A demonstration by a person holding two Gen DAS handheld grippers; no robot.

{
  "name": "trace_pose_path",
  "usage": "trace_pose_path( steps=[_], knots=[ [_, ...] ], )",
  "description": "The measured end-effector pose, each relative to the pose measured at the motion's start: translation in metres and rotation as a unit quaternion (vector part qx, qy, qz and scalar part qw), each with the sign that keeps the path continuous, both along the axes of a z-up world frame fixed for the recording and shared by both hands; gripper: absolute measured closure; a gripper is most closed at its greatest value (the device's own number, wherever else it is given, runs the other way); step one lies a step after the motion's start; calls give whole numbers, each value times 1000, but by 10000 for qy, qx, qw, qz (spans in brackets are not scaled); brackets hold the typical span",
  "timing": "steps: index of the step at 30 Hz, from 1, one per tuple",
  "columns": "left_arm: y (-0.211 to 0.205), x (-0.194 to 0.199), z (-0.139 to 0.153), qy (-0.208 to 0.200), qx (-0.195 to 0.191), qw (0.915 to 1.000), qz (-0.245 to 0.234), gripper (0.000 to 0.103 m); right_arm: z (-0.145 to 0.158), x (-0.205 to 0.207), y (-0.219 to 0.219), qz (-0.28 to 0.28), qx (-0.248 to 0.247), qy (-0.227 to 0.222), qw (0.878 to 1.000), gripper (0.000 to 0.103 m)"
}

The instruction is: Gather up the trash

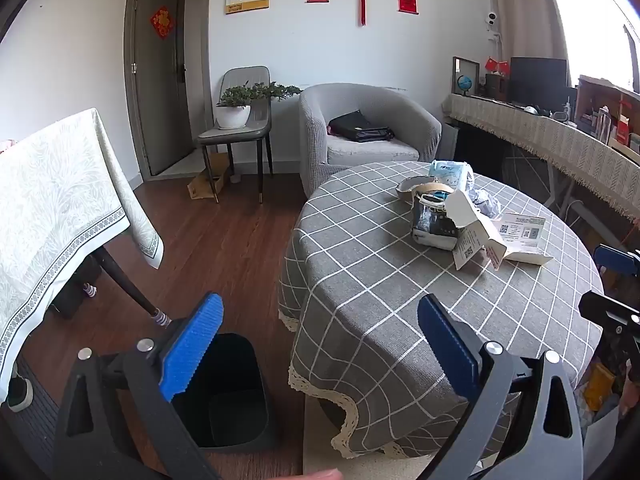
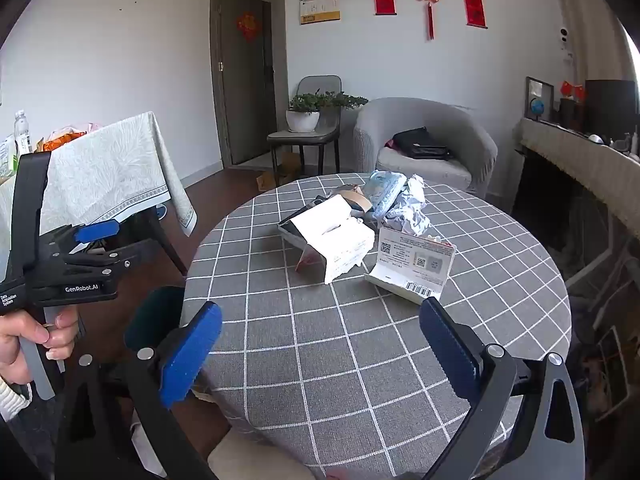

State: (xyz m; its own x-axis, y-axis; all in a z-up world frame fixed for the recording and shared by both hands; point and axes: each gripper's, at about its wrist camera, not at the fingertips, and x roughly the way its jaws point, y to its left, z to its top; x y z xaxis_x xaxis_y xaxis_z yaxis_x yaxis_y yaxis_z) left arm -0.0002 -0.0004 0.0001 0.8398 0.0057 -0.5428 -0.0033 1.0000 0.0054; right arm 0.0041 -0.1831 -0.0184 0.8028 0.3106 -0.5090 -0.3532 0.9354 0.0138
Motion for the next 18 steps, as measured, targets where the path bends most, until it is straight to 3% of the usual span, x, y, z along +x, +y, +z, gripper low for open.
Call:
trace_pose_path(
  steps=[18],
  knots=[
    [8, -2, 3, 0, 10, 10000, 28, 3, 0, 1, 0, -1, 2, -18, 10000, 3]
  ],
)
